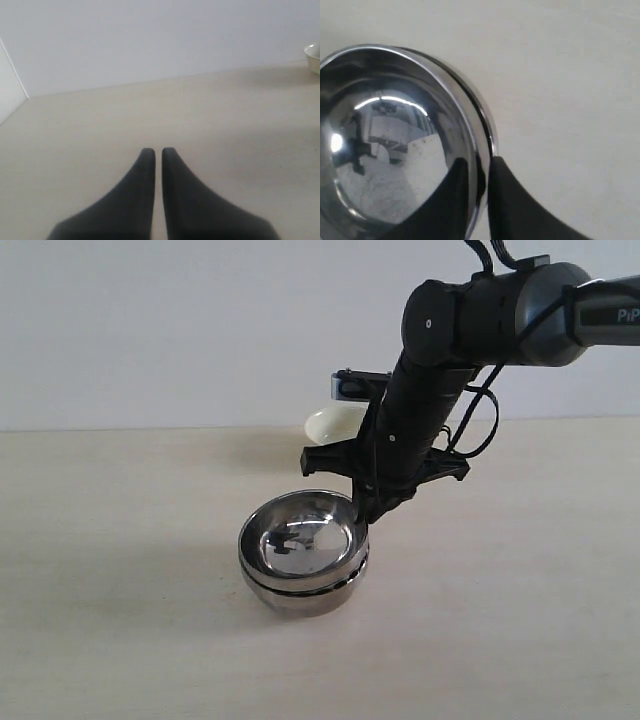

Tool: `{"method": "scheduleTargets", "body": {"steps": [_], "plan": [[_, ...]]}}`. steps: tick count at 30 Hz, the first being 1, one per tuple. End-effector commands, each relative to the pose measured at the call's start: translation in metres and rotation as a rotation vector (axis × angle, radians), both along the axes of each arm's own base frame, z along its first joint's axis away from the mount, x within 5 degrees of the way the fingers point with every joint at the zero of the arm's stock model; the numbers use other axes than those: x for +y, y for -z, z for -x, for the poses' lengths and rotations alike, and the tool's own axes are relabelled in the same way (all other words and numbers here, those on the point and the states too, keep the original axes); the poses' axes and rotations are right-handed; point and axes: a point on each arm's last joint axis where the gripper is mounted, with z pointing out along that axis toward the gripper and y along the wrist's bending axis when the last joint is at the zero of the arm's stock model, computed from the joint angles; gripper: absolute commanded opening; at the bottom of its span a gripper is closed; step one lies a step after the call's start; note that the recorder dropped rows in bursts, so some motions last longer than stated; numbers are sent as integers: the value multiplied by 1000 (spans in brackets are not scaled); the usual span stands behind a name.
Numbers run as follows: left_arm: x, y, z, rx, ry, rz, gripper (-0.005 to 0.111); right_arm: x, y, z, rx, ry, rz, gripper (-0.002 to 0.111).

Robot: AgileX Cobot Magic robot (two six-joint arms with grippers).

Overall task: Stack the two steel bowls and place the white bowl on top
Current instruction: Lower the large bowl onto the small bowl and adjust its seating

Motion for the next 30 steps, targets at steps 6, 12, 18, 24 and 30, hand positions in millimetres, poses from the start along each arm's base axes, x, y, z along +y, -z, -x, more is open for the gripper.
{"method": "scheduleTargets", "body": {"steps": [6,12,18,24,30], "plan": [[0,0,0,-9,-3,16,4,-1,-1,0,2,-18,6,0],[0,0,0,-9,-3,16,4,0,-1,-1,-5,-15,2,0],[0,0,0,-9,-3,16,4,0,4,-1,3,-13,2,0],[0,0,0,-9,-3,16,4,4,18,-7,-6,-10,-3,0],[0,0,0,-9,-3,16,4,4,6,-7,-48,-6,-23,8]]}}
